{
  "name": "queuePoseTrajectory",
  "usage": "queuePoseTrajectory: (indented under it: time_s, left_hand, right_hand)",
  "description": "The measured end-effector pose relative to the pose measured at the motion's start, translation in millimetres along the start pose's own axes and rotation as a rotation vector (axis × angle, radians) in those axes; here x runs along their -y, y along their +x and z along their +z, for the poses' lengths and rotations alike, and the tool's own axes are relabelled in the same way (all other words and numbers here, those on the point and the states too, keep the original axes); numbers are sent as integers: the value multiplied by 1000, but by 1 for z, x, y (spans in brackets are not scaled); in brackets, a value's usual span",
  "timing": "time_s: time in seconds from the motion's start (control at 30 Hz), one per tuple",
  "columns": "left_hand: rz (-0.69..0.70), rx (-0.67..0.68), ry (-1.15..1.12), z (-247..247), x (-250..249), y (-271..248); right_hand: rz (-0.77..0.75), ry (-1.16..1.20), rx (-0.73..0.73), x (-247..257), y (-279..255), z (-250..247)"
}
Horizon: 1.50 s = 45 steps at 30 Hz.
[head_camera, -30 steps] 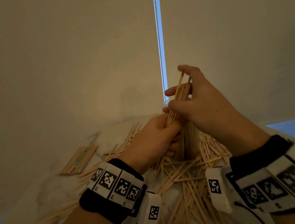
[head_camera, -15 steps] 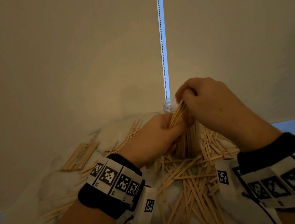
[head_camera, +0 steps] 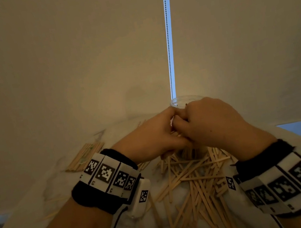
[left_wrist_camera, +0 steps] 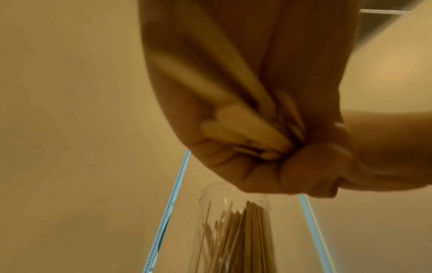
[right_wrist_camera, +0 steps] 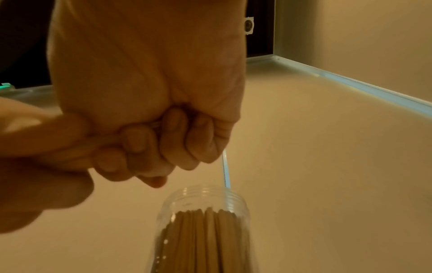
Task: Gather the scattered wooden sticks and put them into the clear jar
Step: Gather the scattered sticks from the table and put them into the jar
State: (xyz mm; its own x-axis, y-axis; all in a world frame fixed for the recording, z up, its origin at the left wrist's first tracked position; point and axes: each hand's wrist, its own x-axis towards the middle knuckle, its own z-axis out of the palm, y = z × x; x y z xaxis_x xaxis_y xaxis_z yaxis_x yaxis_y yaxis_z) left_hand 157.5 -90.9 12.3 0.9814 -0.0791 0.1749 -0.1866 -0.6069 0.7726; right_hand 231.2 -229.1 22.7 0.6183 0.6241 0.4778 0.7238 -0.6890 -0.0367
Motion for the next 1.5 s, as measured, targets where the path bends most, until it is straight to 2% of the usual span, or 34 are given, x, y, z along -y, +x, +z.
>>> queuePoseTrajectory:
  time_s: [0.1, 0.13, 0.2, 0.27, 0.3, 0.37, 0.43, 0.57, 0.7, 0.83, 0.93, 1.03, 1.13, 1.2, 1.3, 1.4, 1.5]
  left_hand:
    - [-47, 46, -47, -10, -4, -6]
    - [-63, 14, -5, -16, -4, -8]
    - [-79, -174, 43, -29, -3, -8]
    - [-112, -366, -165, -35, -1, -6]
    - [-148, -406, -338, -34, -2, -4]
    - [-185, -416, -649, -23, -10, -1]
    - [-170, -434, -797, -11, -16, 1]
    - [-169, -478, -725, -4, -18, 2]
    - [-208, -462, -577, -8, -13, 0]
    - [-208, -429, -473, -8, -7, 0]
    - [-192, -448, -496, -10, -4, 0]
    - [-119, -516, -555, -8, -7, 2]
    - [-23, -578, -613, -4, -12, 4]
    - [0, -550, -584, -5, -14, 4]
    - [-26, -495, -419, -7, -10, 3]
    - [-73, -588, -390, -10, -3, 4]
    - [-130, -687, -560, -16, 4, 6]
  right_hand:
    - [29, 47, 1, -7, 1, -2]
    - [59, 73, -10, -11, 1, -4]
    - [136, 121, -59, -19, 2, -10]
    - [218, 196, -121, -25, 3, -14]
    - [245, 230, -146, -26, 3, -16]
    - [263, 260, -169, -22, 3, -16]
    - [250, 253, -161, -13, 2, -14]
    - [182, 162, -112, 9, -1, -9]
    - [88, 66, -191, 16, -11, -3]
    - [209, 137, -141, 13, -5, 4]
    - [217, 165, -166, 10, -2, 6]
    - [209, 132, -243, 13, -3, 2]
    - [239, 90, -261, 16, -4, 0]
    - [291, 99, -225, 12, -3, -2]
    - [318, 184, -147, 5, -1, -1]
    - [240, 233, -169, 8, 0, 2]
    - [149, 179, -315, 15, -2, -3]
